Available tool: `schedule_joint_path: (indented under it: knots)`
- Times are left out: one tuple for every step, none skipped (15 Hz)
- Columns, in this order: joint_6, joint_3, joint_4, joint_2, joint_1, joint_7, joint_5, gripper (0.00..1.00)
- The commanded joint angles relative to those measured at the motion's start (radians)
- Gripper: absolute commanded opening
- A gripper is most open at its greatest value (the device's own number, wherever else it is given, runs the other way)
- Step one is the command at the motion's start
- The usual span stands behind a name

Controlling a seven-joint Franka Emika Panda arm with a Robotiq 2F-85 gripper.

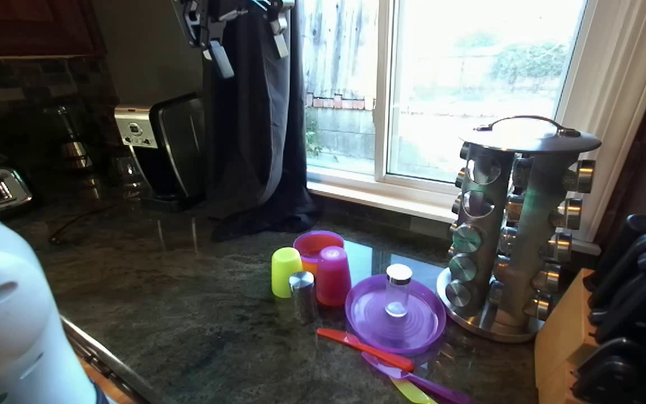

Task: Close the curtain fully

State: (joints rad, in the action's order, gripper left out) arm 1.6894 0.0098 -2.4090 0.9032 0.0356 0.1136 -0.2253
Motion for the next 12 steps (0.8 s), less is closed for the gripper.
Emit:
schedule_joint_path:
  knots:
    - [0.07, 0.052, 0.138, -0.086, -0.062, 0.012, -0.032, 1.0]
    - [0.088, 0.063, 0.176, -0.101, -0.077, 0.019, -0.028, 1.0]
    - [0.109, 0.071, 0.218, -0.119, -0.091, 0.025, -0.022, 1.0]
    - [0.141, 0.079, 0.262, -0.136, -0.094, 0.017, -0.023, 1.0]
    - [0.164, 0.078, 0.308, -0.156, -0.101, 0.015, -0.013, 1.0]
    - [0.182, 0.067, 0.365, -0.179, -0.114, 0.02, 0.015, 1.0]
    - [0.206, 0.057, 0.411, -0.198, -0.126, 0.025, 0.039, 1.0]
    - [0.24, 0.045, 0.455, -0.216, -0.14, 0.025, 0.069, 1.0]
    - [0.269, 0.042, 0.499, -0.239, -0.15, 0.025, 0.093, 1.0]
    - [0.324, 0.039, 0.524, -0.254, -0.159, 0.038, 0.105, 1.0]
    - [0.364, 0.037, 0.561, -0.28, -0.175, 0.064, 0.122, 1.0]
    - [0.412, 0.032, 0.586, -0.304, -0.191, 0.085, 0.146, 1.0]
